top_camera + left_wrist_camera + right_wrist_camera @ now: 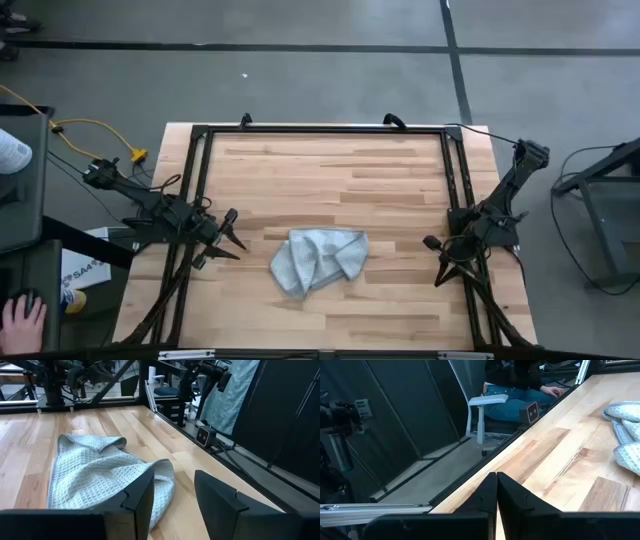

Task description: Fold microfiber towels

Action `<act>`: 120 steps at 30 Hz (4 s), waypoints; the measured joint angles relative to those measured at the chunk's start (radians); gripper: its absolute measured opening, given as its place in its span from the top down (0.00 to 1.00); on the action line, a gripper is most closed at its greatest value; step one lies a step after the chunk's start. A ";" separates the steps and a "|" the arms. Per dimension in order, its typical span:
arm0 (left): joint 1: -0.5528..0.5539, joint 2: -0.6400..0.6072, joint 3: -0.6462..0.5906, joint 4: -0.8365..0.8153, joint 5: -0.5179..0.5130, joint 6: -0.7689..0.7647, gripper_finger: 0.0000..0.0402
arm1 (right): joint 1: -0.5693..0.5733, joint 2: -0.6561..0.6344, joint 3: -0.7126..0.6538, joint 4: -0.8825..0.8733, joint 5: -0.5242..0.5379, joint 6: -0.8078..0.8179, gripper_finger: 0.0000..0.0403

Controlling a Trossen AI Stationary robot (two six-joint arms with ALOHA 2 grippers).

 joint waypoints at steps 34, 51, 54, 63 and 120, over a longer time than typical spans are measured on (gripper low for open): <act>0.000 0.000 0.000 0.000 0.000 0.000 0.65 | 0.000 0.000 0.000 0.000 0.000 0.000 0.99; 0.000 0.000 0.000 0.000 -0.021 0.001 0.65 | 0.000 0.000 0.000 0.000 0.000 0.000 0.99; 0.000 0.000 0.000 0.001 -0.026 0.002 0.65 | 0.000 0.000 0.000 0.000 0.000 0.000 0.99; 0.000 0.000 0.000 0.005 -0.046 0.007 0.65 | 0.000 0.000 0.000 0.000 0.000 0.000 0.99; 0.001 0.241 0.109 0.332 -0.479 -0.044 0.65 | -0.577 0.339 0.129 0.428 0.381 -0.069 0.99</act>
